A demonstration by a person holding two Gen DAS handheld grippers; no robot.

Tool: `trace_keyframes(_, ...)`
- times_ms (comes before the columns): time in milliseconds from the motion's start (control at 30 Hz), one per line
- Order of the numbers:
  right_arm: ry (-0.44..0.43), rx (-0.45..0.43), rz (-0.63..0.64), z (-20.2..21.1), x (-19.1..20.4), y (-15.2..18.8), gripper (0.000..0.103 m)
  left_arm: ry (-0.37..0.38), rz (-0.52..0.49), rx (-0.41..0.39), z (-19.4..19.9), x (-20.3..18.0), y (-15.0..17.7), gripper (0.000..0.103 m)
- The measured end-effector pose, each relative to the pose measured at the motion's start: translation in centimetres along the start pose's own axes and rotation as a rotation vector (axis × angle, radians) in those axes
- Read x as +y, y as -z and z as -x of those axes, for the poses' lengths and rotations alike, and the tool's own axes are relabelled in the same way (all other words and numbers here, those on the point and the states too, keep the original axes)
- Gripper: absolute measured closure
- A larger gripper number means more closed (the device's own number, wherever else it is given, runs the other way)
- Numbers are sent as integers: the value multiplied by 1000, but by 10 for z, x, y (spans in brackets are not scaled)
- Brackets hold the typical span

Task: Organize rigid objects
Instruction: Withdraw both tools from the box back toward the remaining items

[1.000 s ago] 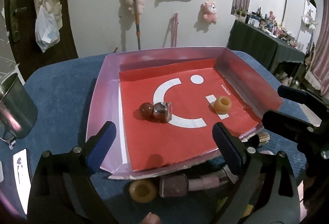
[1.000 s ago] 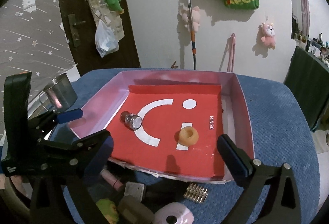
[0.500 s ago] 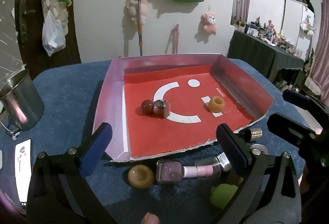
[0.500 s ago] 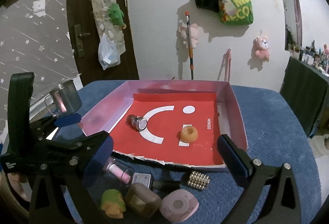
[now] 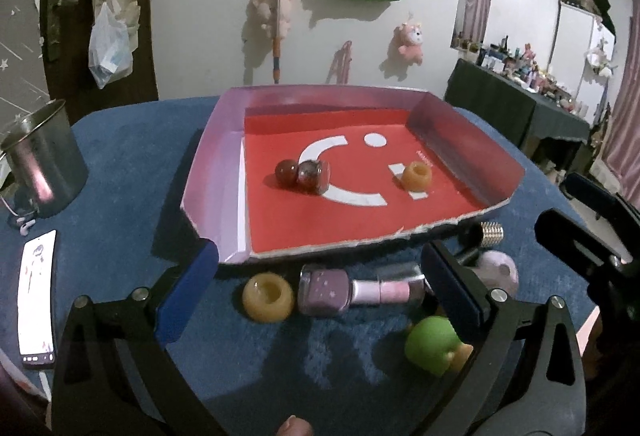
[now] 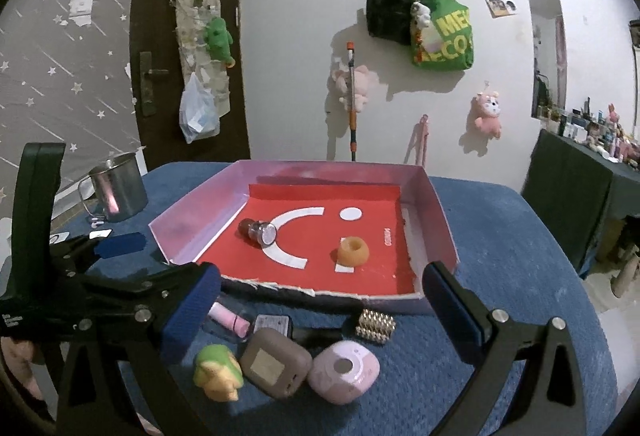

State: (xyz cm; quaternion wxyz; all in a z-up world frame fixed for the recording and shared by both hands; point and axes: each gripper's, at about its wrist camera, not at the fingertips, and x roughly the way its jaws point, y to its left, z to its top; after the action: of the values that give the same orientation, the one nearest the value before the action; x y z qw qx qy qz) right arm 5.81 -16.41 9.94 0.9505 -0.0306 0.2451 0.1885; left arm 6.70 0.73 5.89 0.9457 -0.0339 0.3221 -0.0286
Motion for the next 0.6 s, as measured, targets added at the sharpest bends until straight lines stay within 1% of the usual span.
trace_keyframes(133, 9, 3, -31, 3, -4, 7, 0, -4, -20, 11, 2, -6, 7, 0)
trace_keyframes(367, 19, 19, -50, 8, -7, 19, 0, 2, -13, 36, 5, -11, 18, 0)
trace_keyframes(600, 19, 70, -78, 5, -13, 32, 0, 19, 12, 80, 4, -8, 26, 0)
